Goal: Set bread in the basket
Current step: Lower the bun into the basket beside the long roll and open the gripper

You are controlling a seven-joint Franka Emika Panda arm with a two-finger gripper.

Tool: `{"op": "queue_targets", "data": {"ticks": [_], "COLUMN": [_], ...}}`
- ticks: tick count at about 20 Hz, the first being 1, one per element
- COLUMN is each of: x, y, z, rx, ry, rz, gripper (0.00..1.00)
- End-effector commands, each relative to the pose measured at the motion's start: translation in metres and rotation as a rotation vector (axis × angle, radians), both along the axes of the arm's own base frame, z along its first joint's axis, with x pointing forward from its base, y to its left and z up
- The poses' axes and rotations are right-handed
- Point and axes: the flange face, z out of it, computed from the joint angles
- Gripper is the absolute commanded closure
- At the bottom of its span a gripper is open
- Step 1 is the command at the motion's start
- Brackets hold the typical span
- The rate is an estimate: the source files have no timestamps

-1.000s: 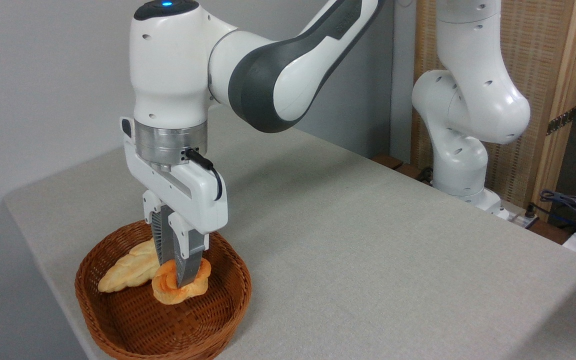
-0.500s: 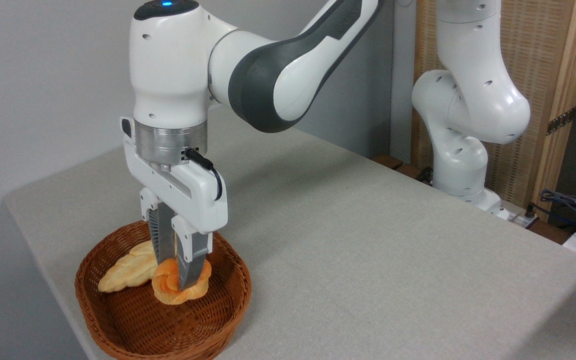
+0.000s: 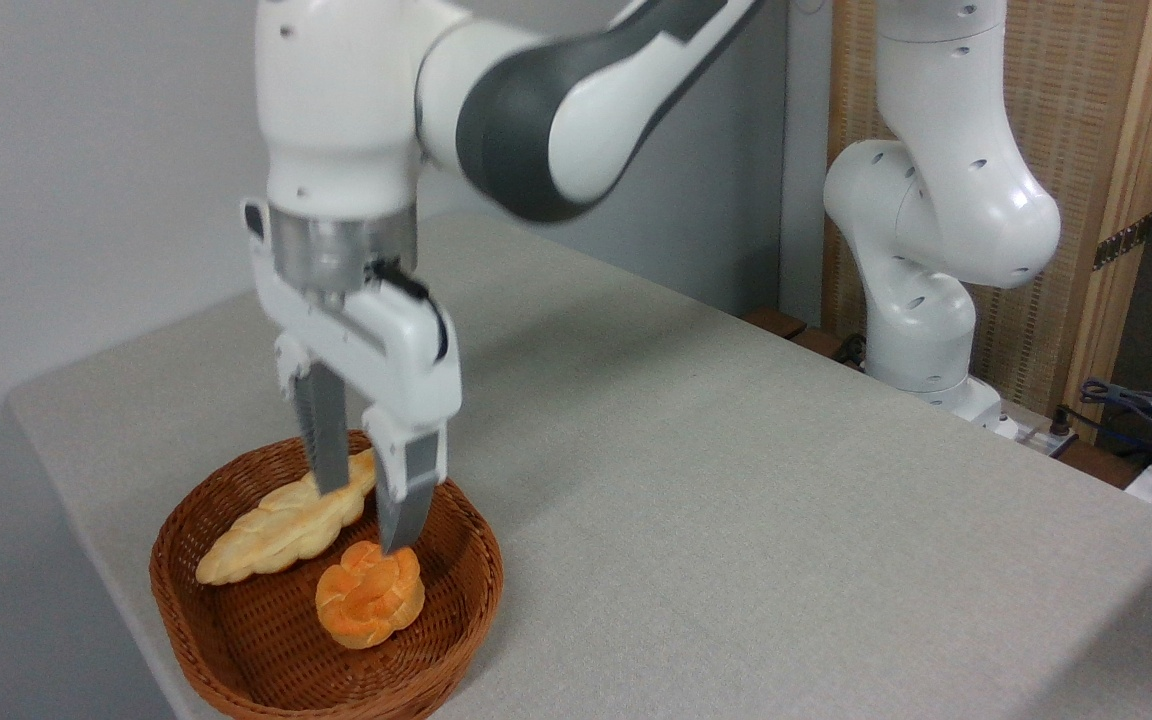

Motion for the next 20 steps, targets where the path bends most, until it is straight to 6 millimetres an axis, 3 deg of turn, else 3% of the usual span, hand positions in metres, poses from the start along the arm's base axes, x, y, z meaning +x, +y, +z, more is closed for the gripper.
{"op": "queue_targets", "data": {"ticks": [1, 6, 8, 13, 20], "x": [-0.037, -0.062, -0.063, -0.066, -0.063], "y": [-0.001, -0.01, -0.011, -0.013, 0.001], "z": [0.064, 0.105, 0.111, 0.115, 0.12], "rx": [-0.023, -0.016, -0.016, 0.051, 0.052], "ry": [0.055, 0.156, 0.161, 0.177, 0.163], "rz": [-0.007, -0.052, -0.056, -0.067, -0.042], "gripper": [0.0, 0.0, 0.0, 0.0, 0.0]}}
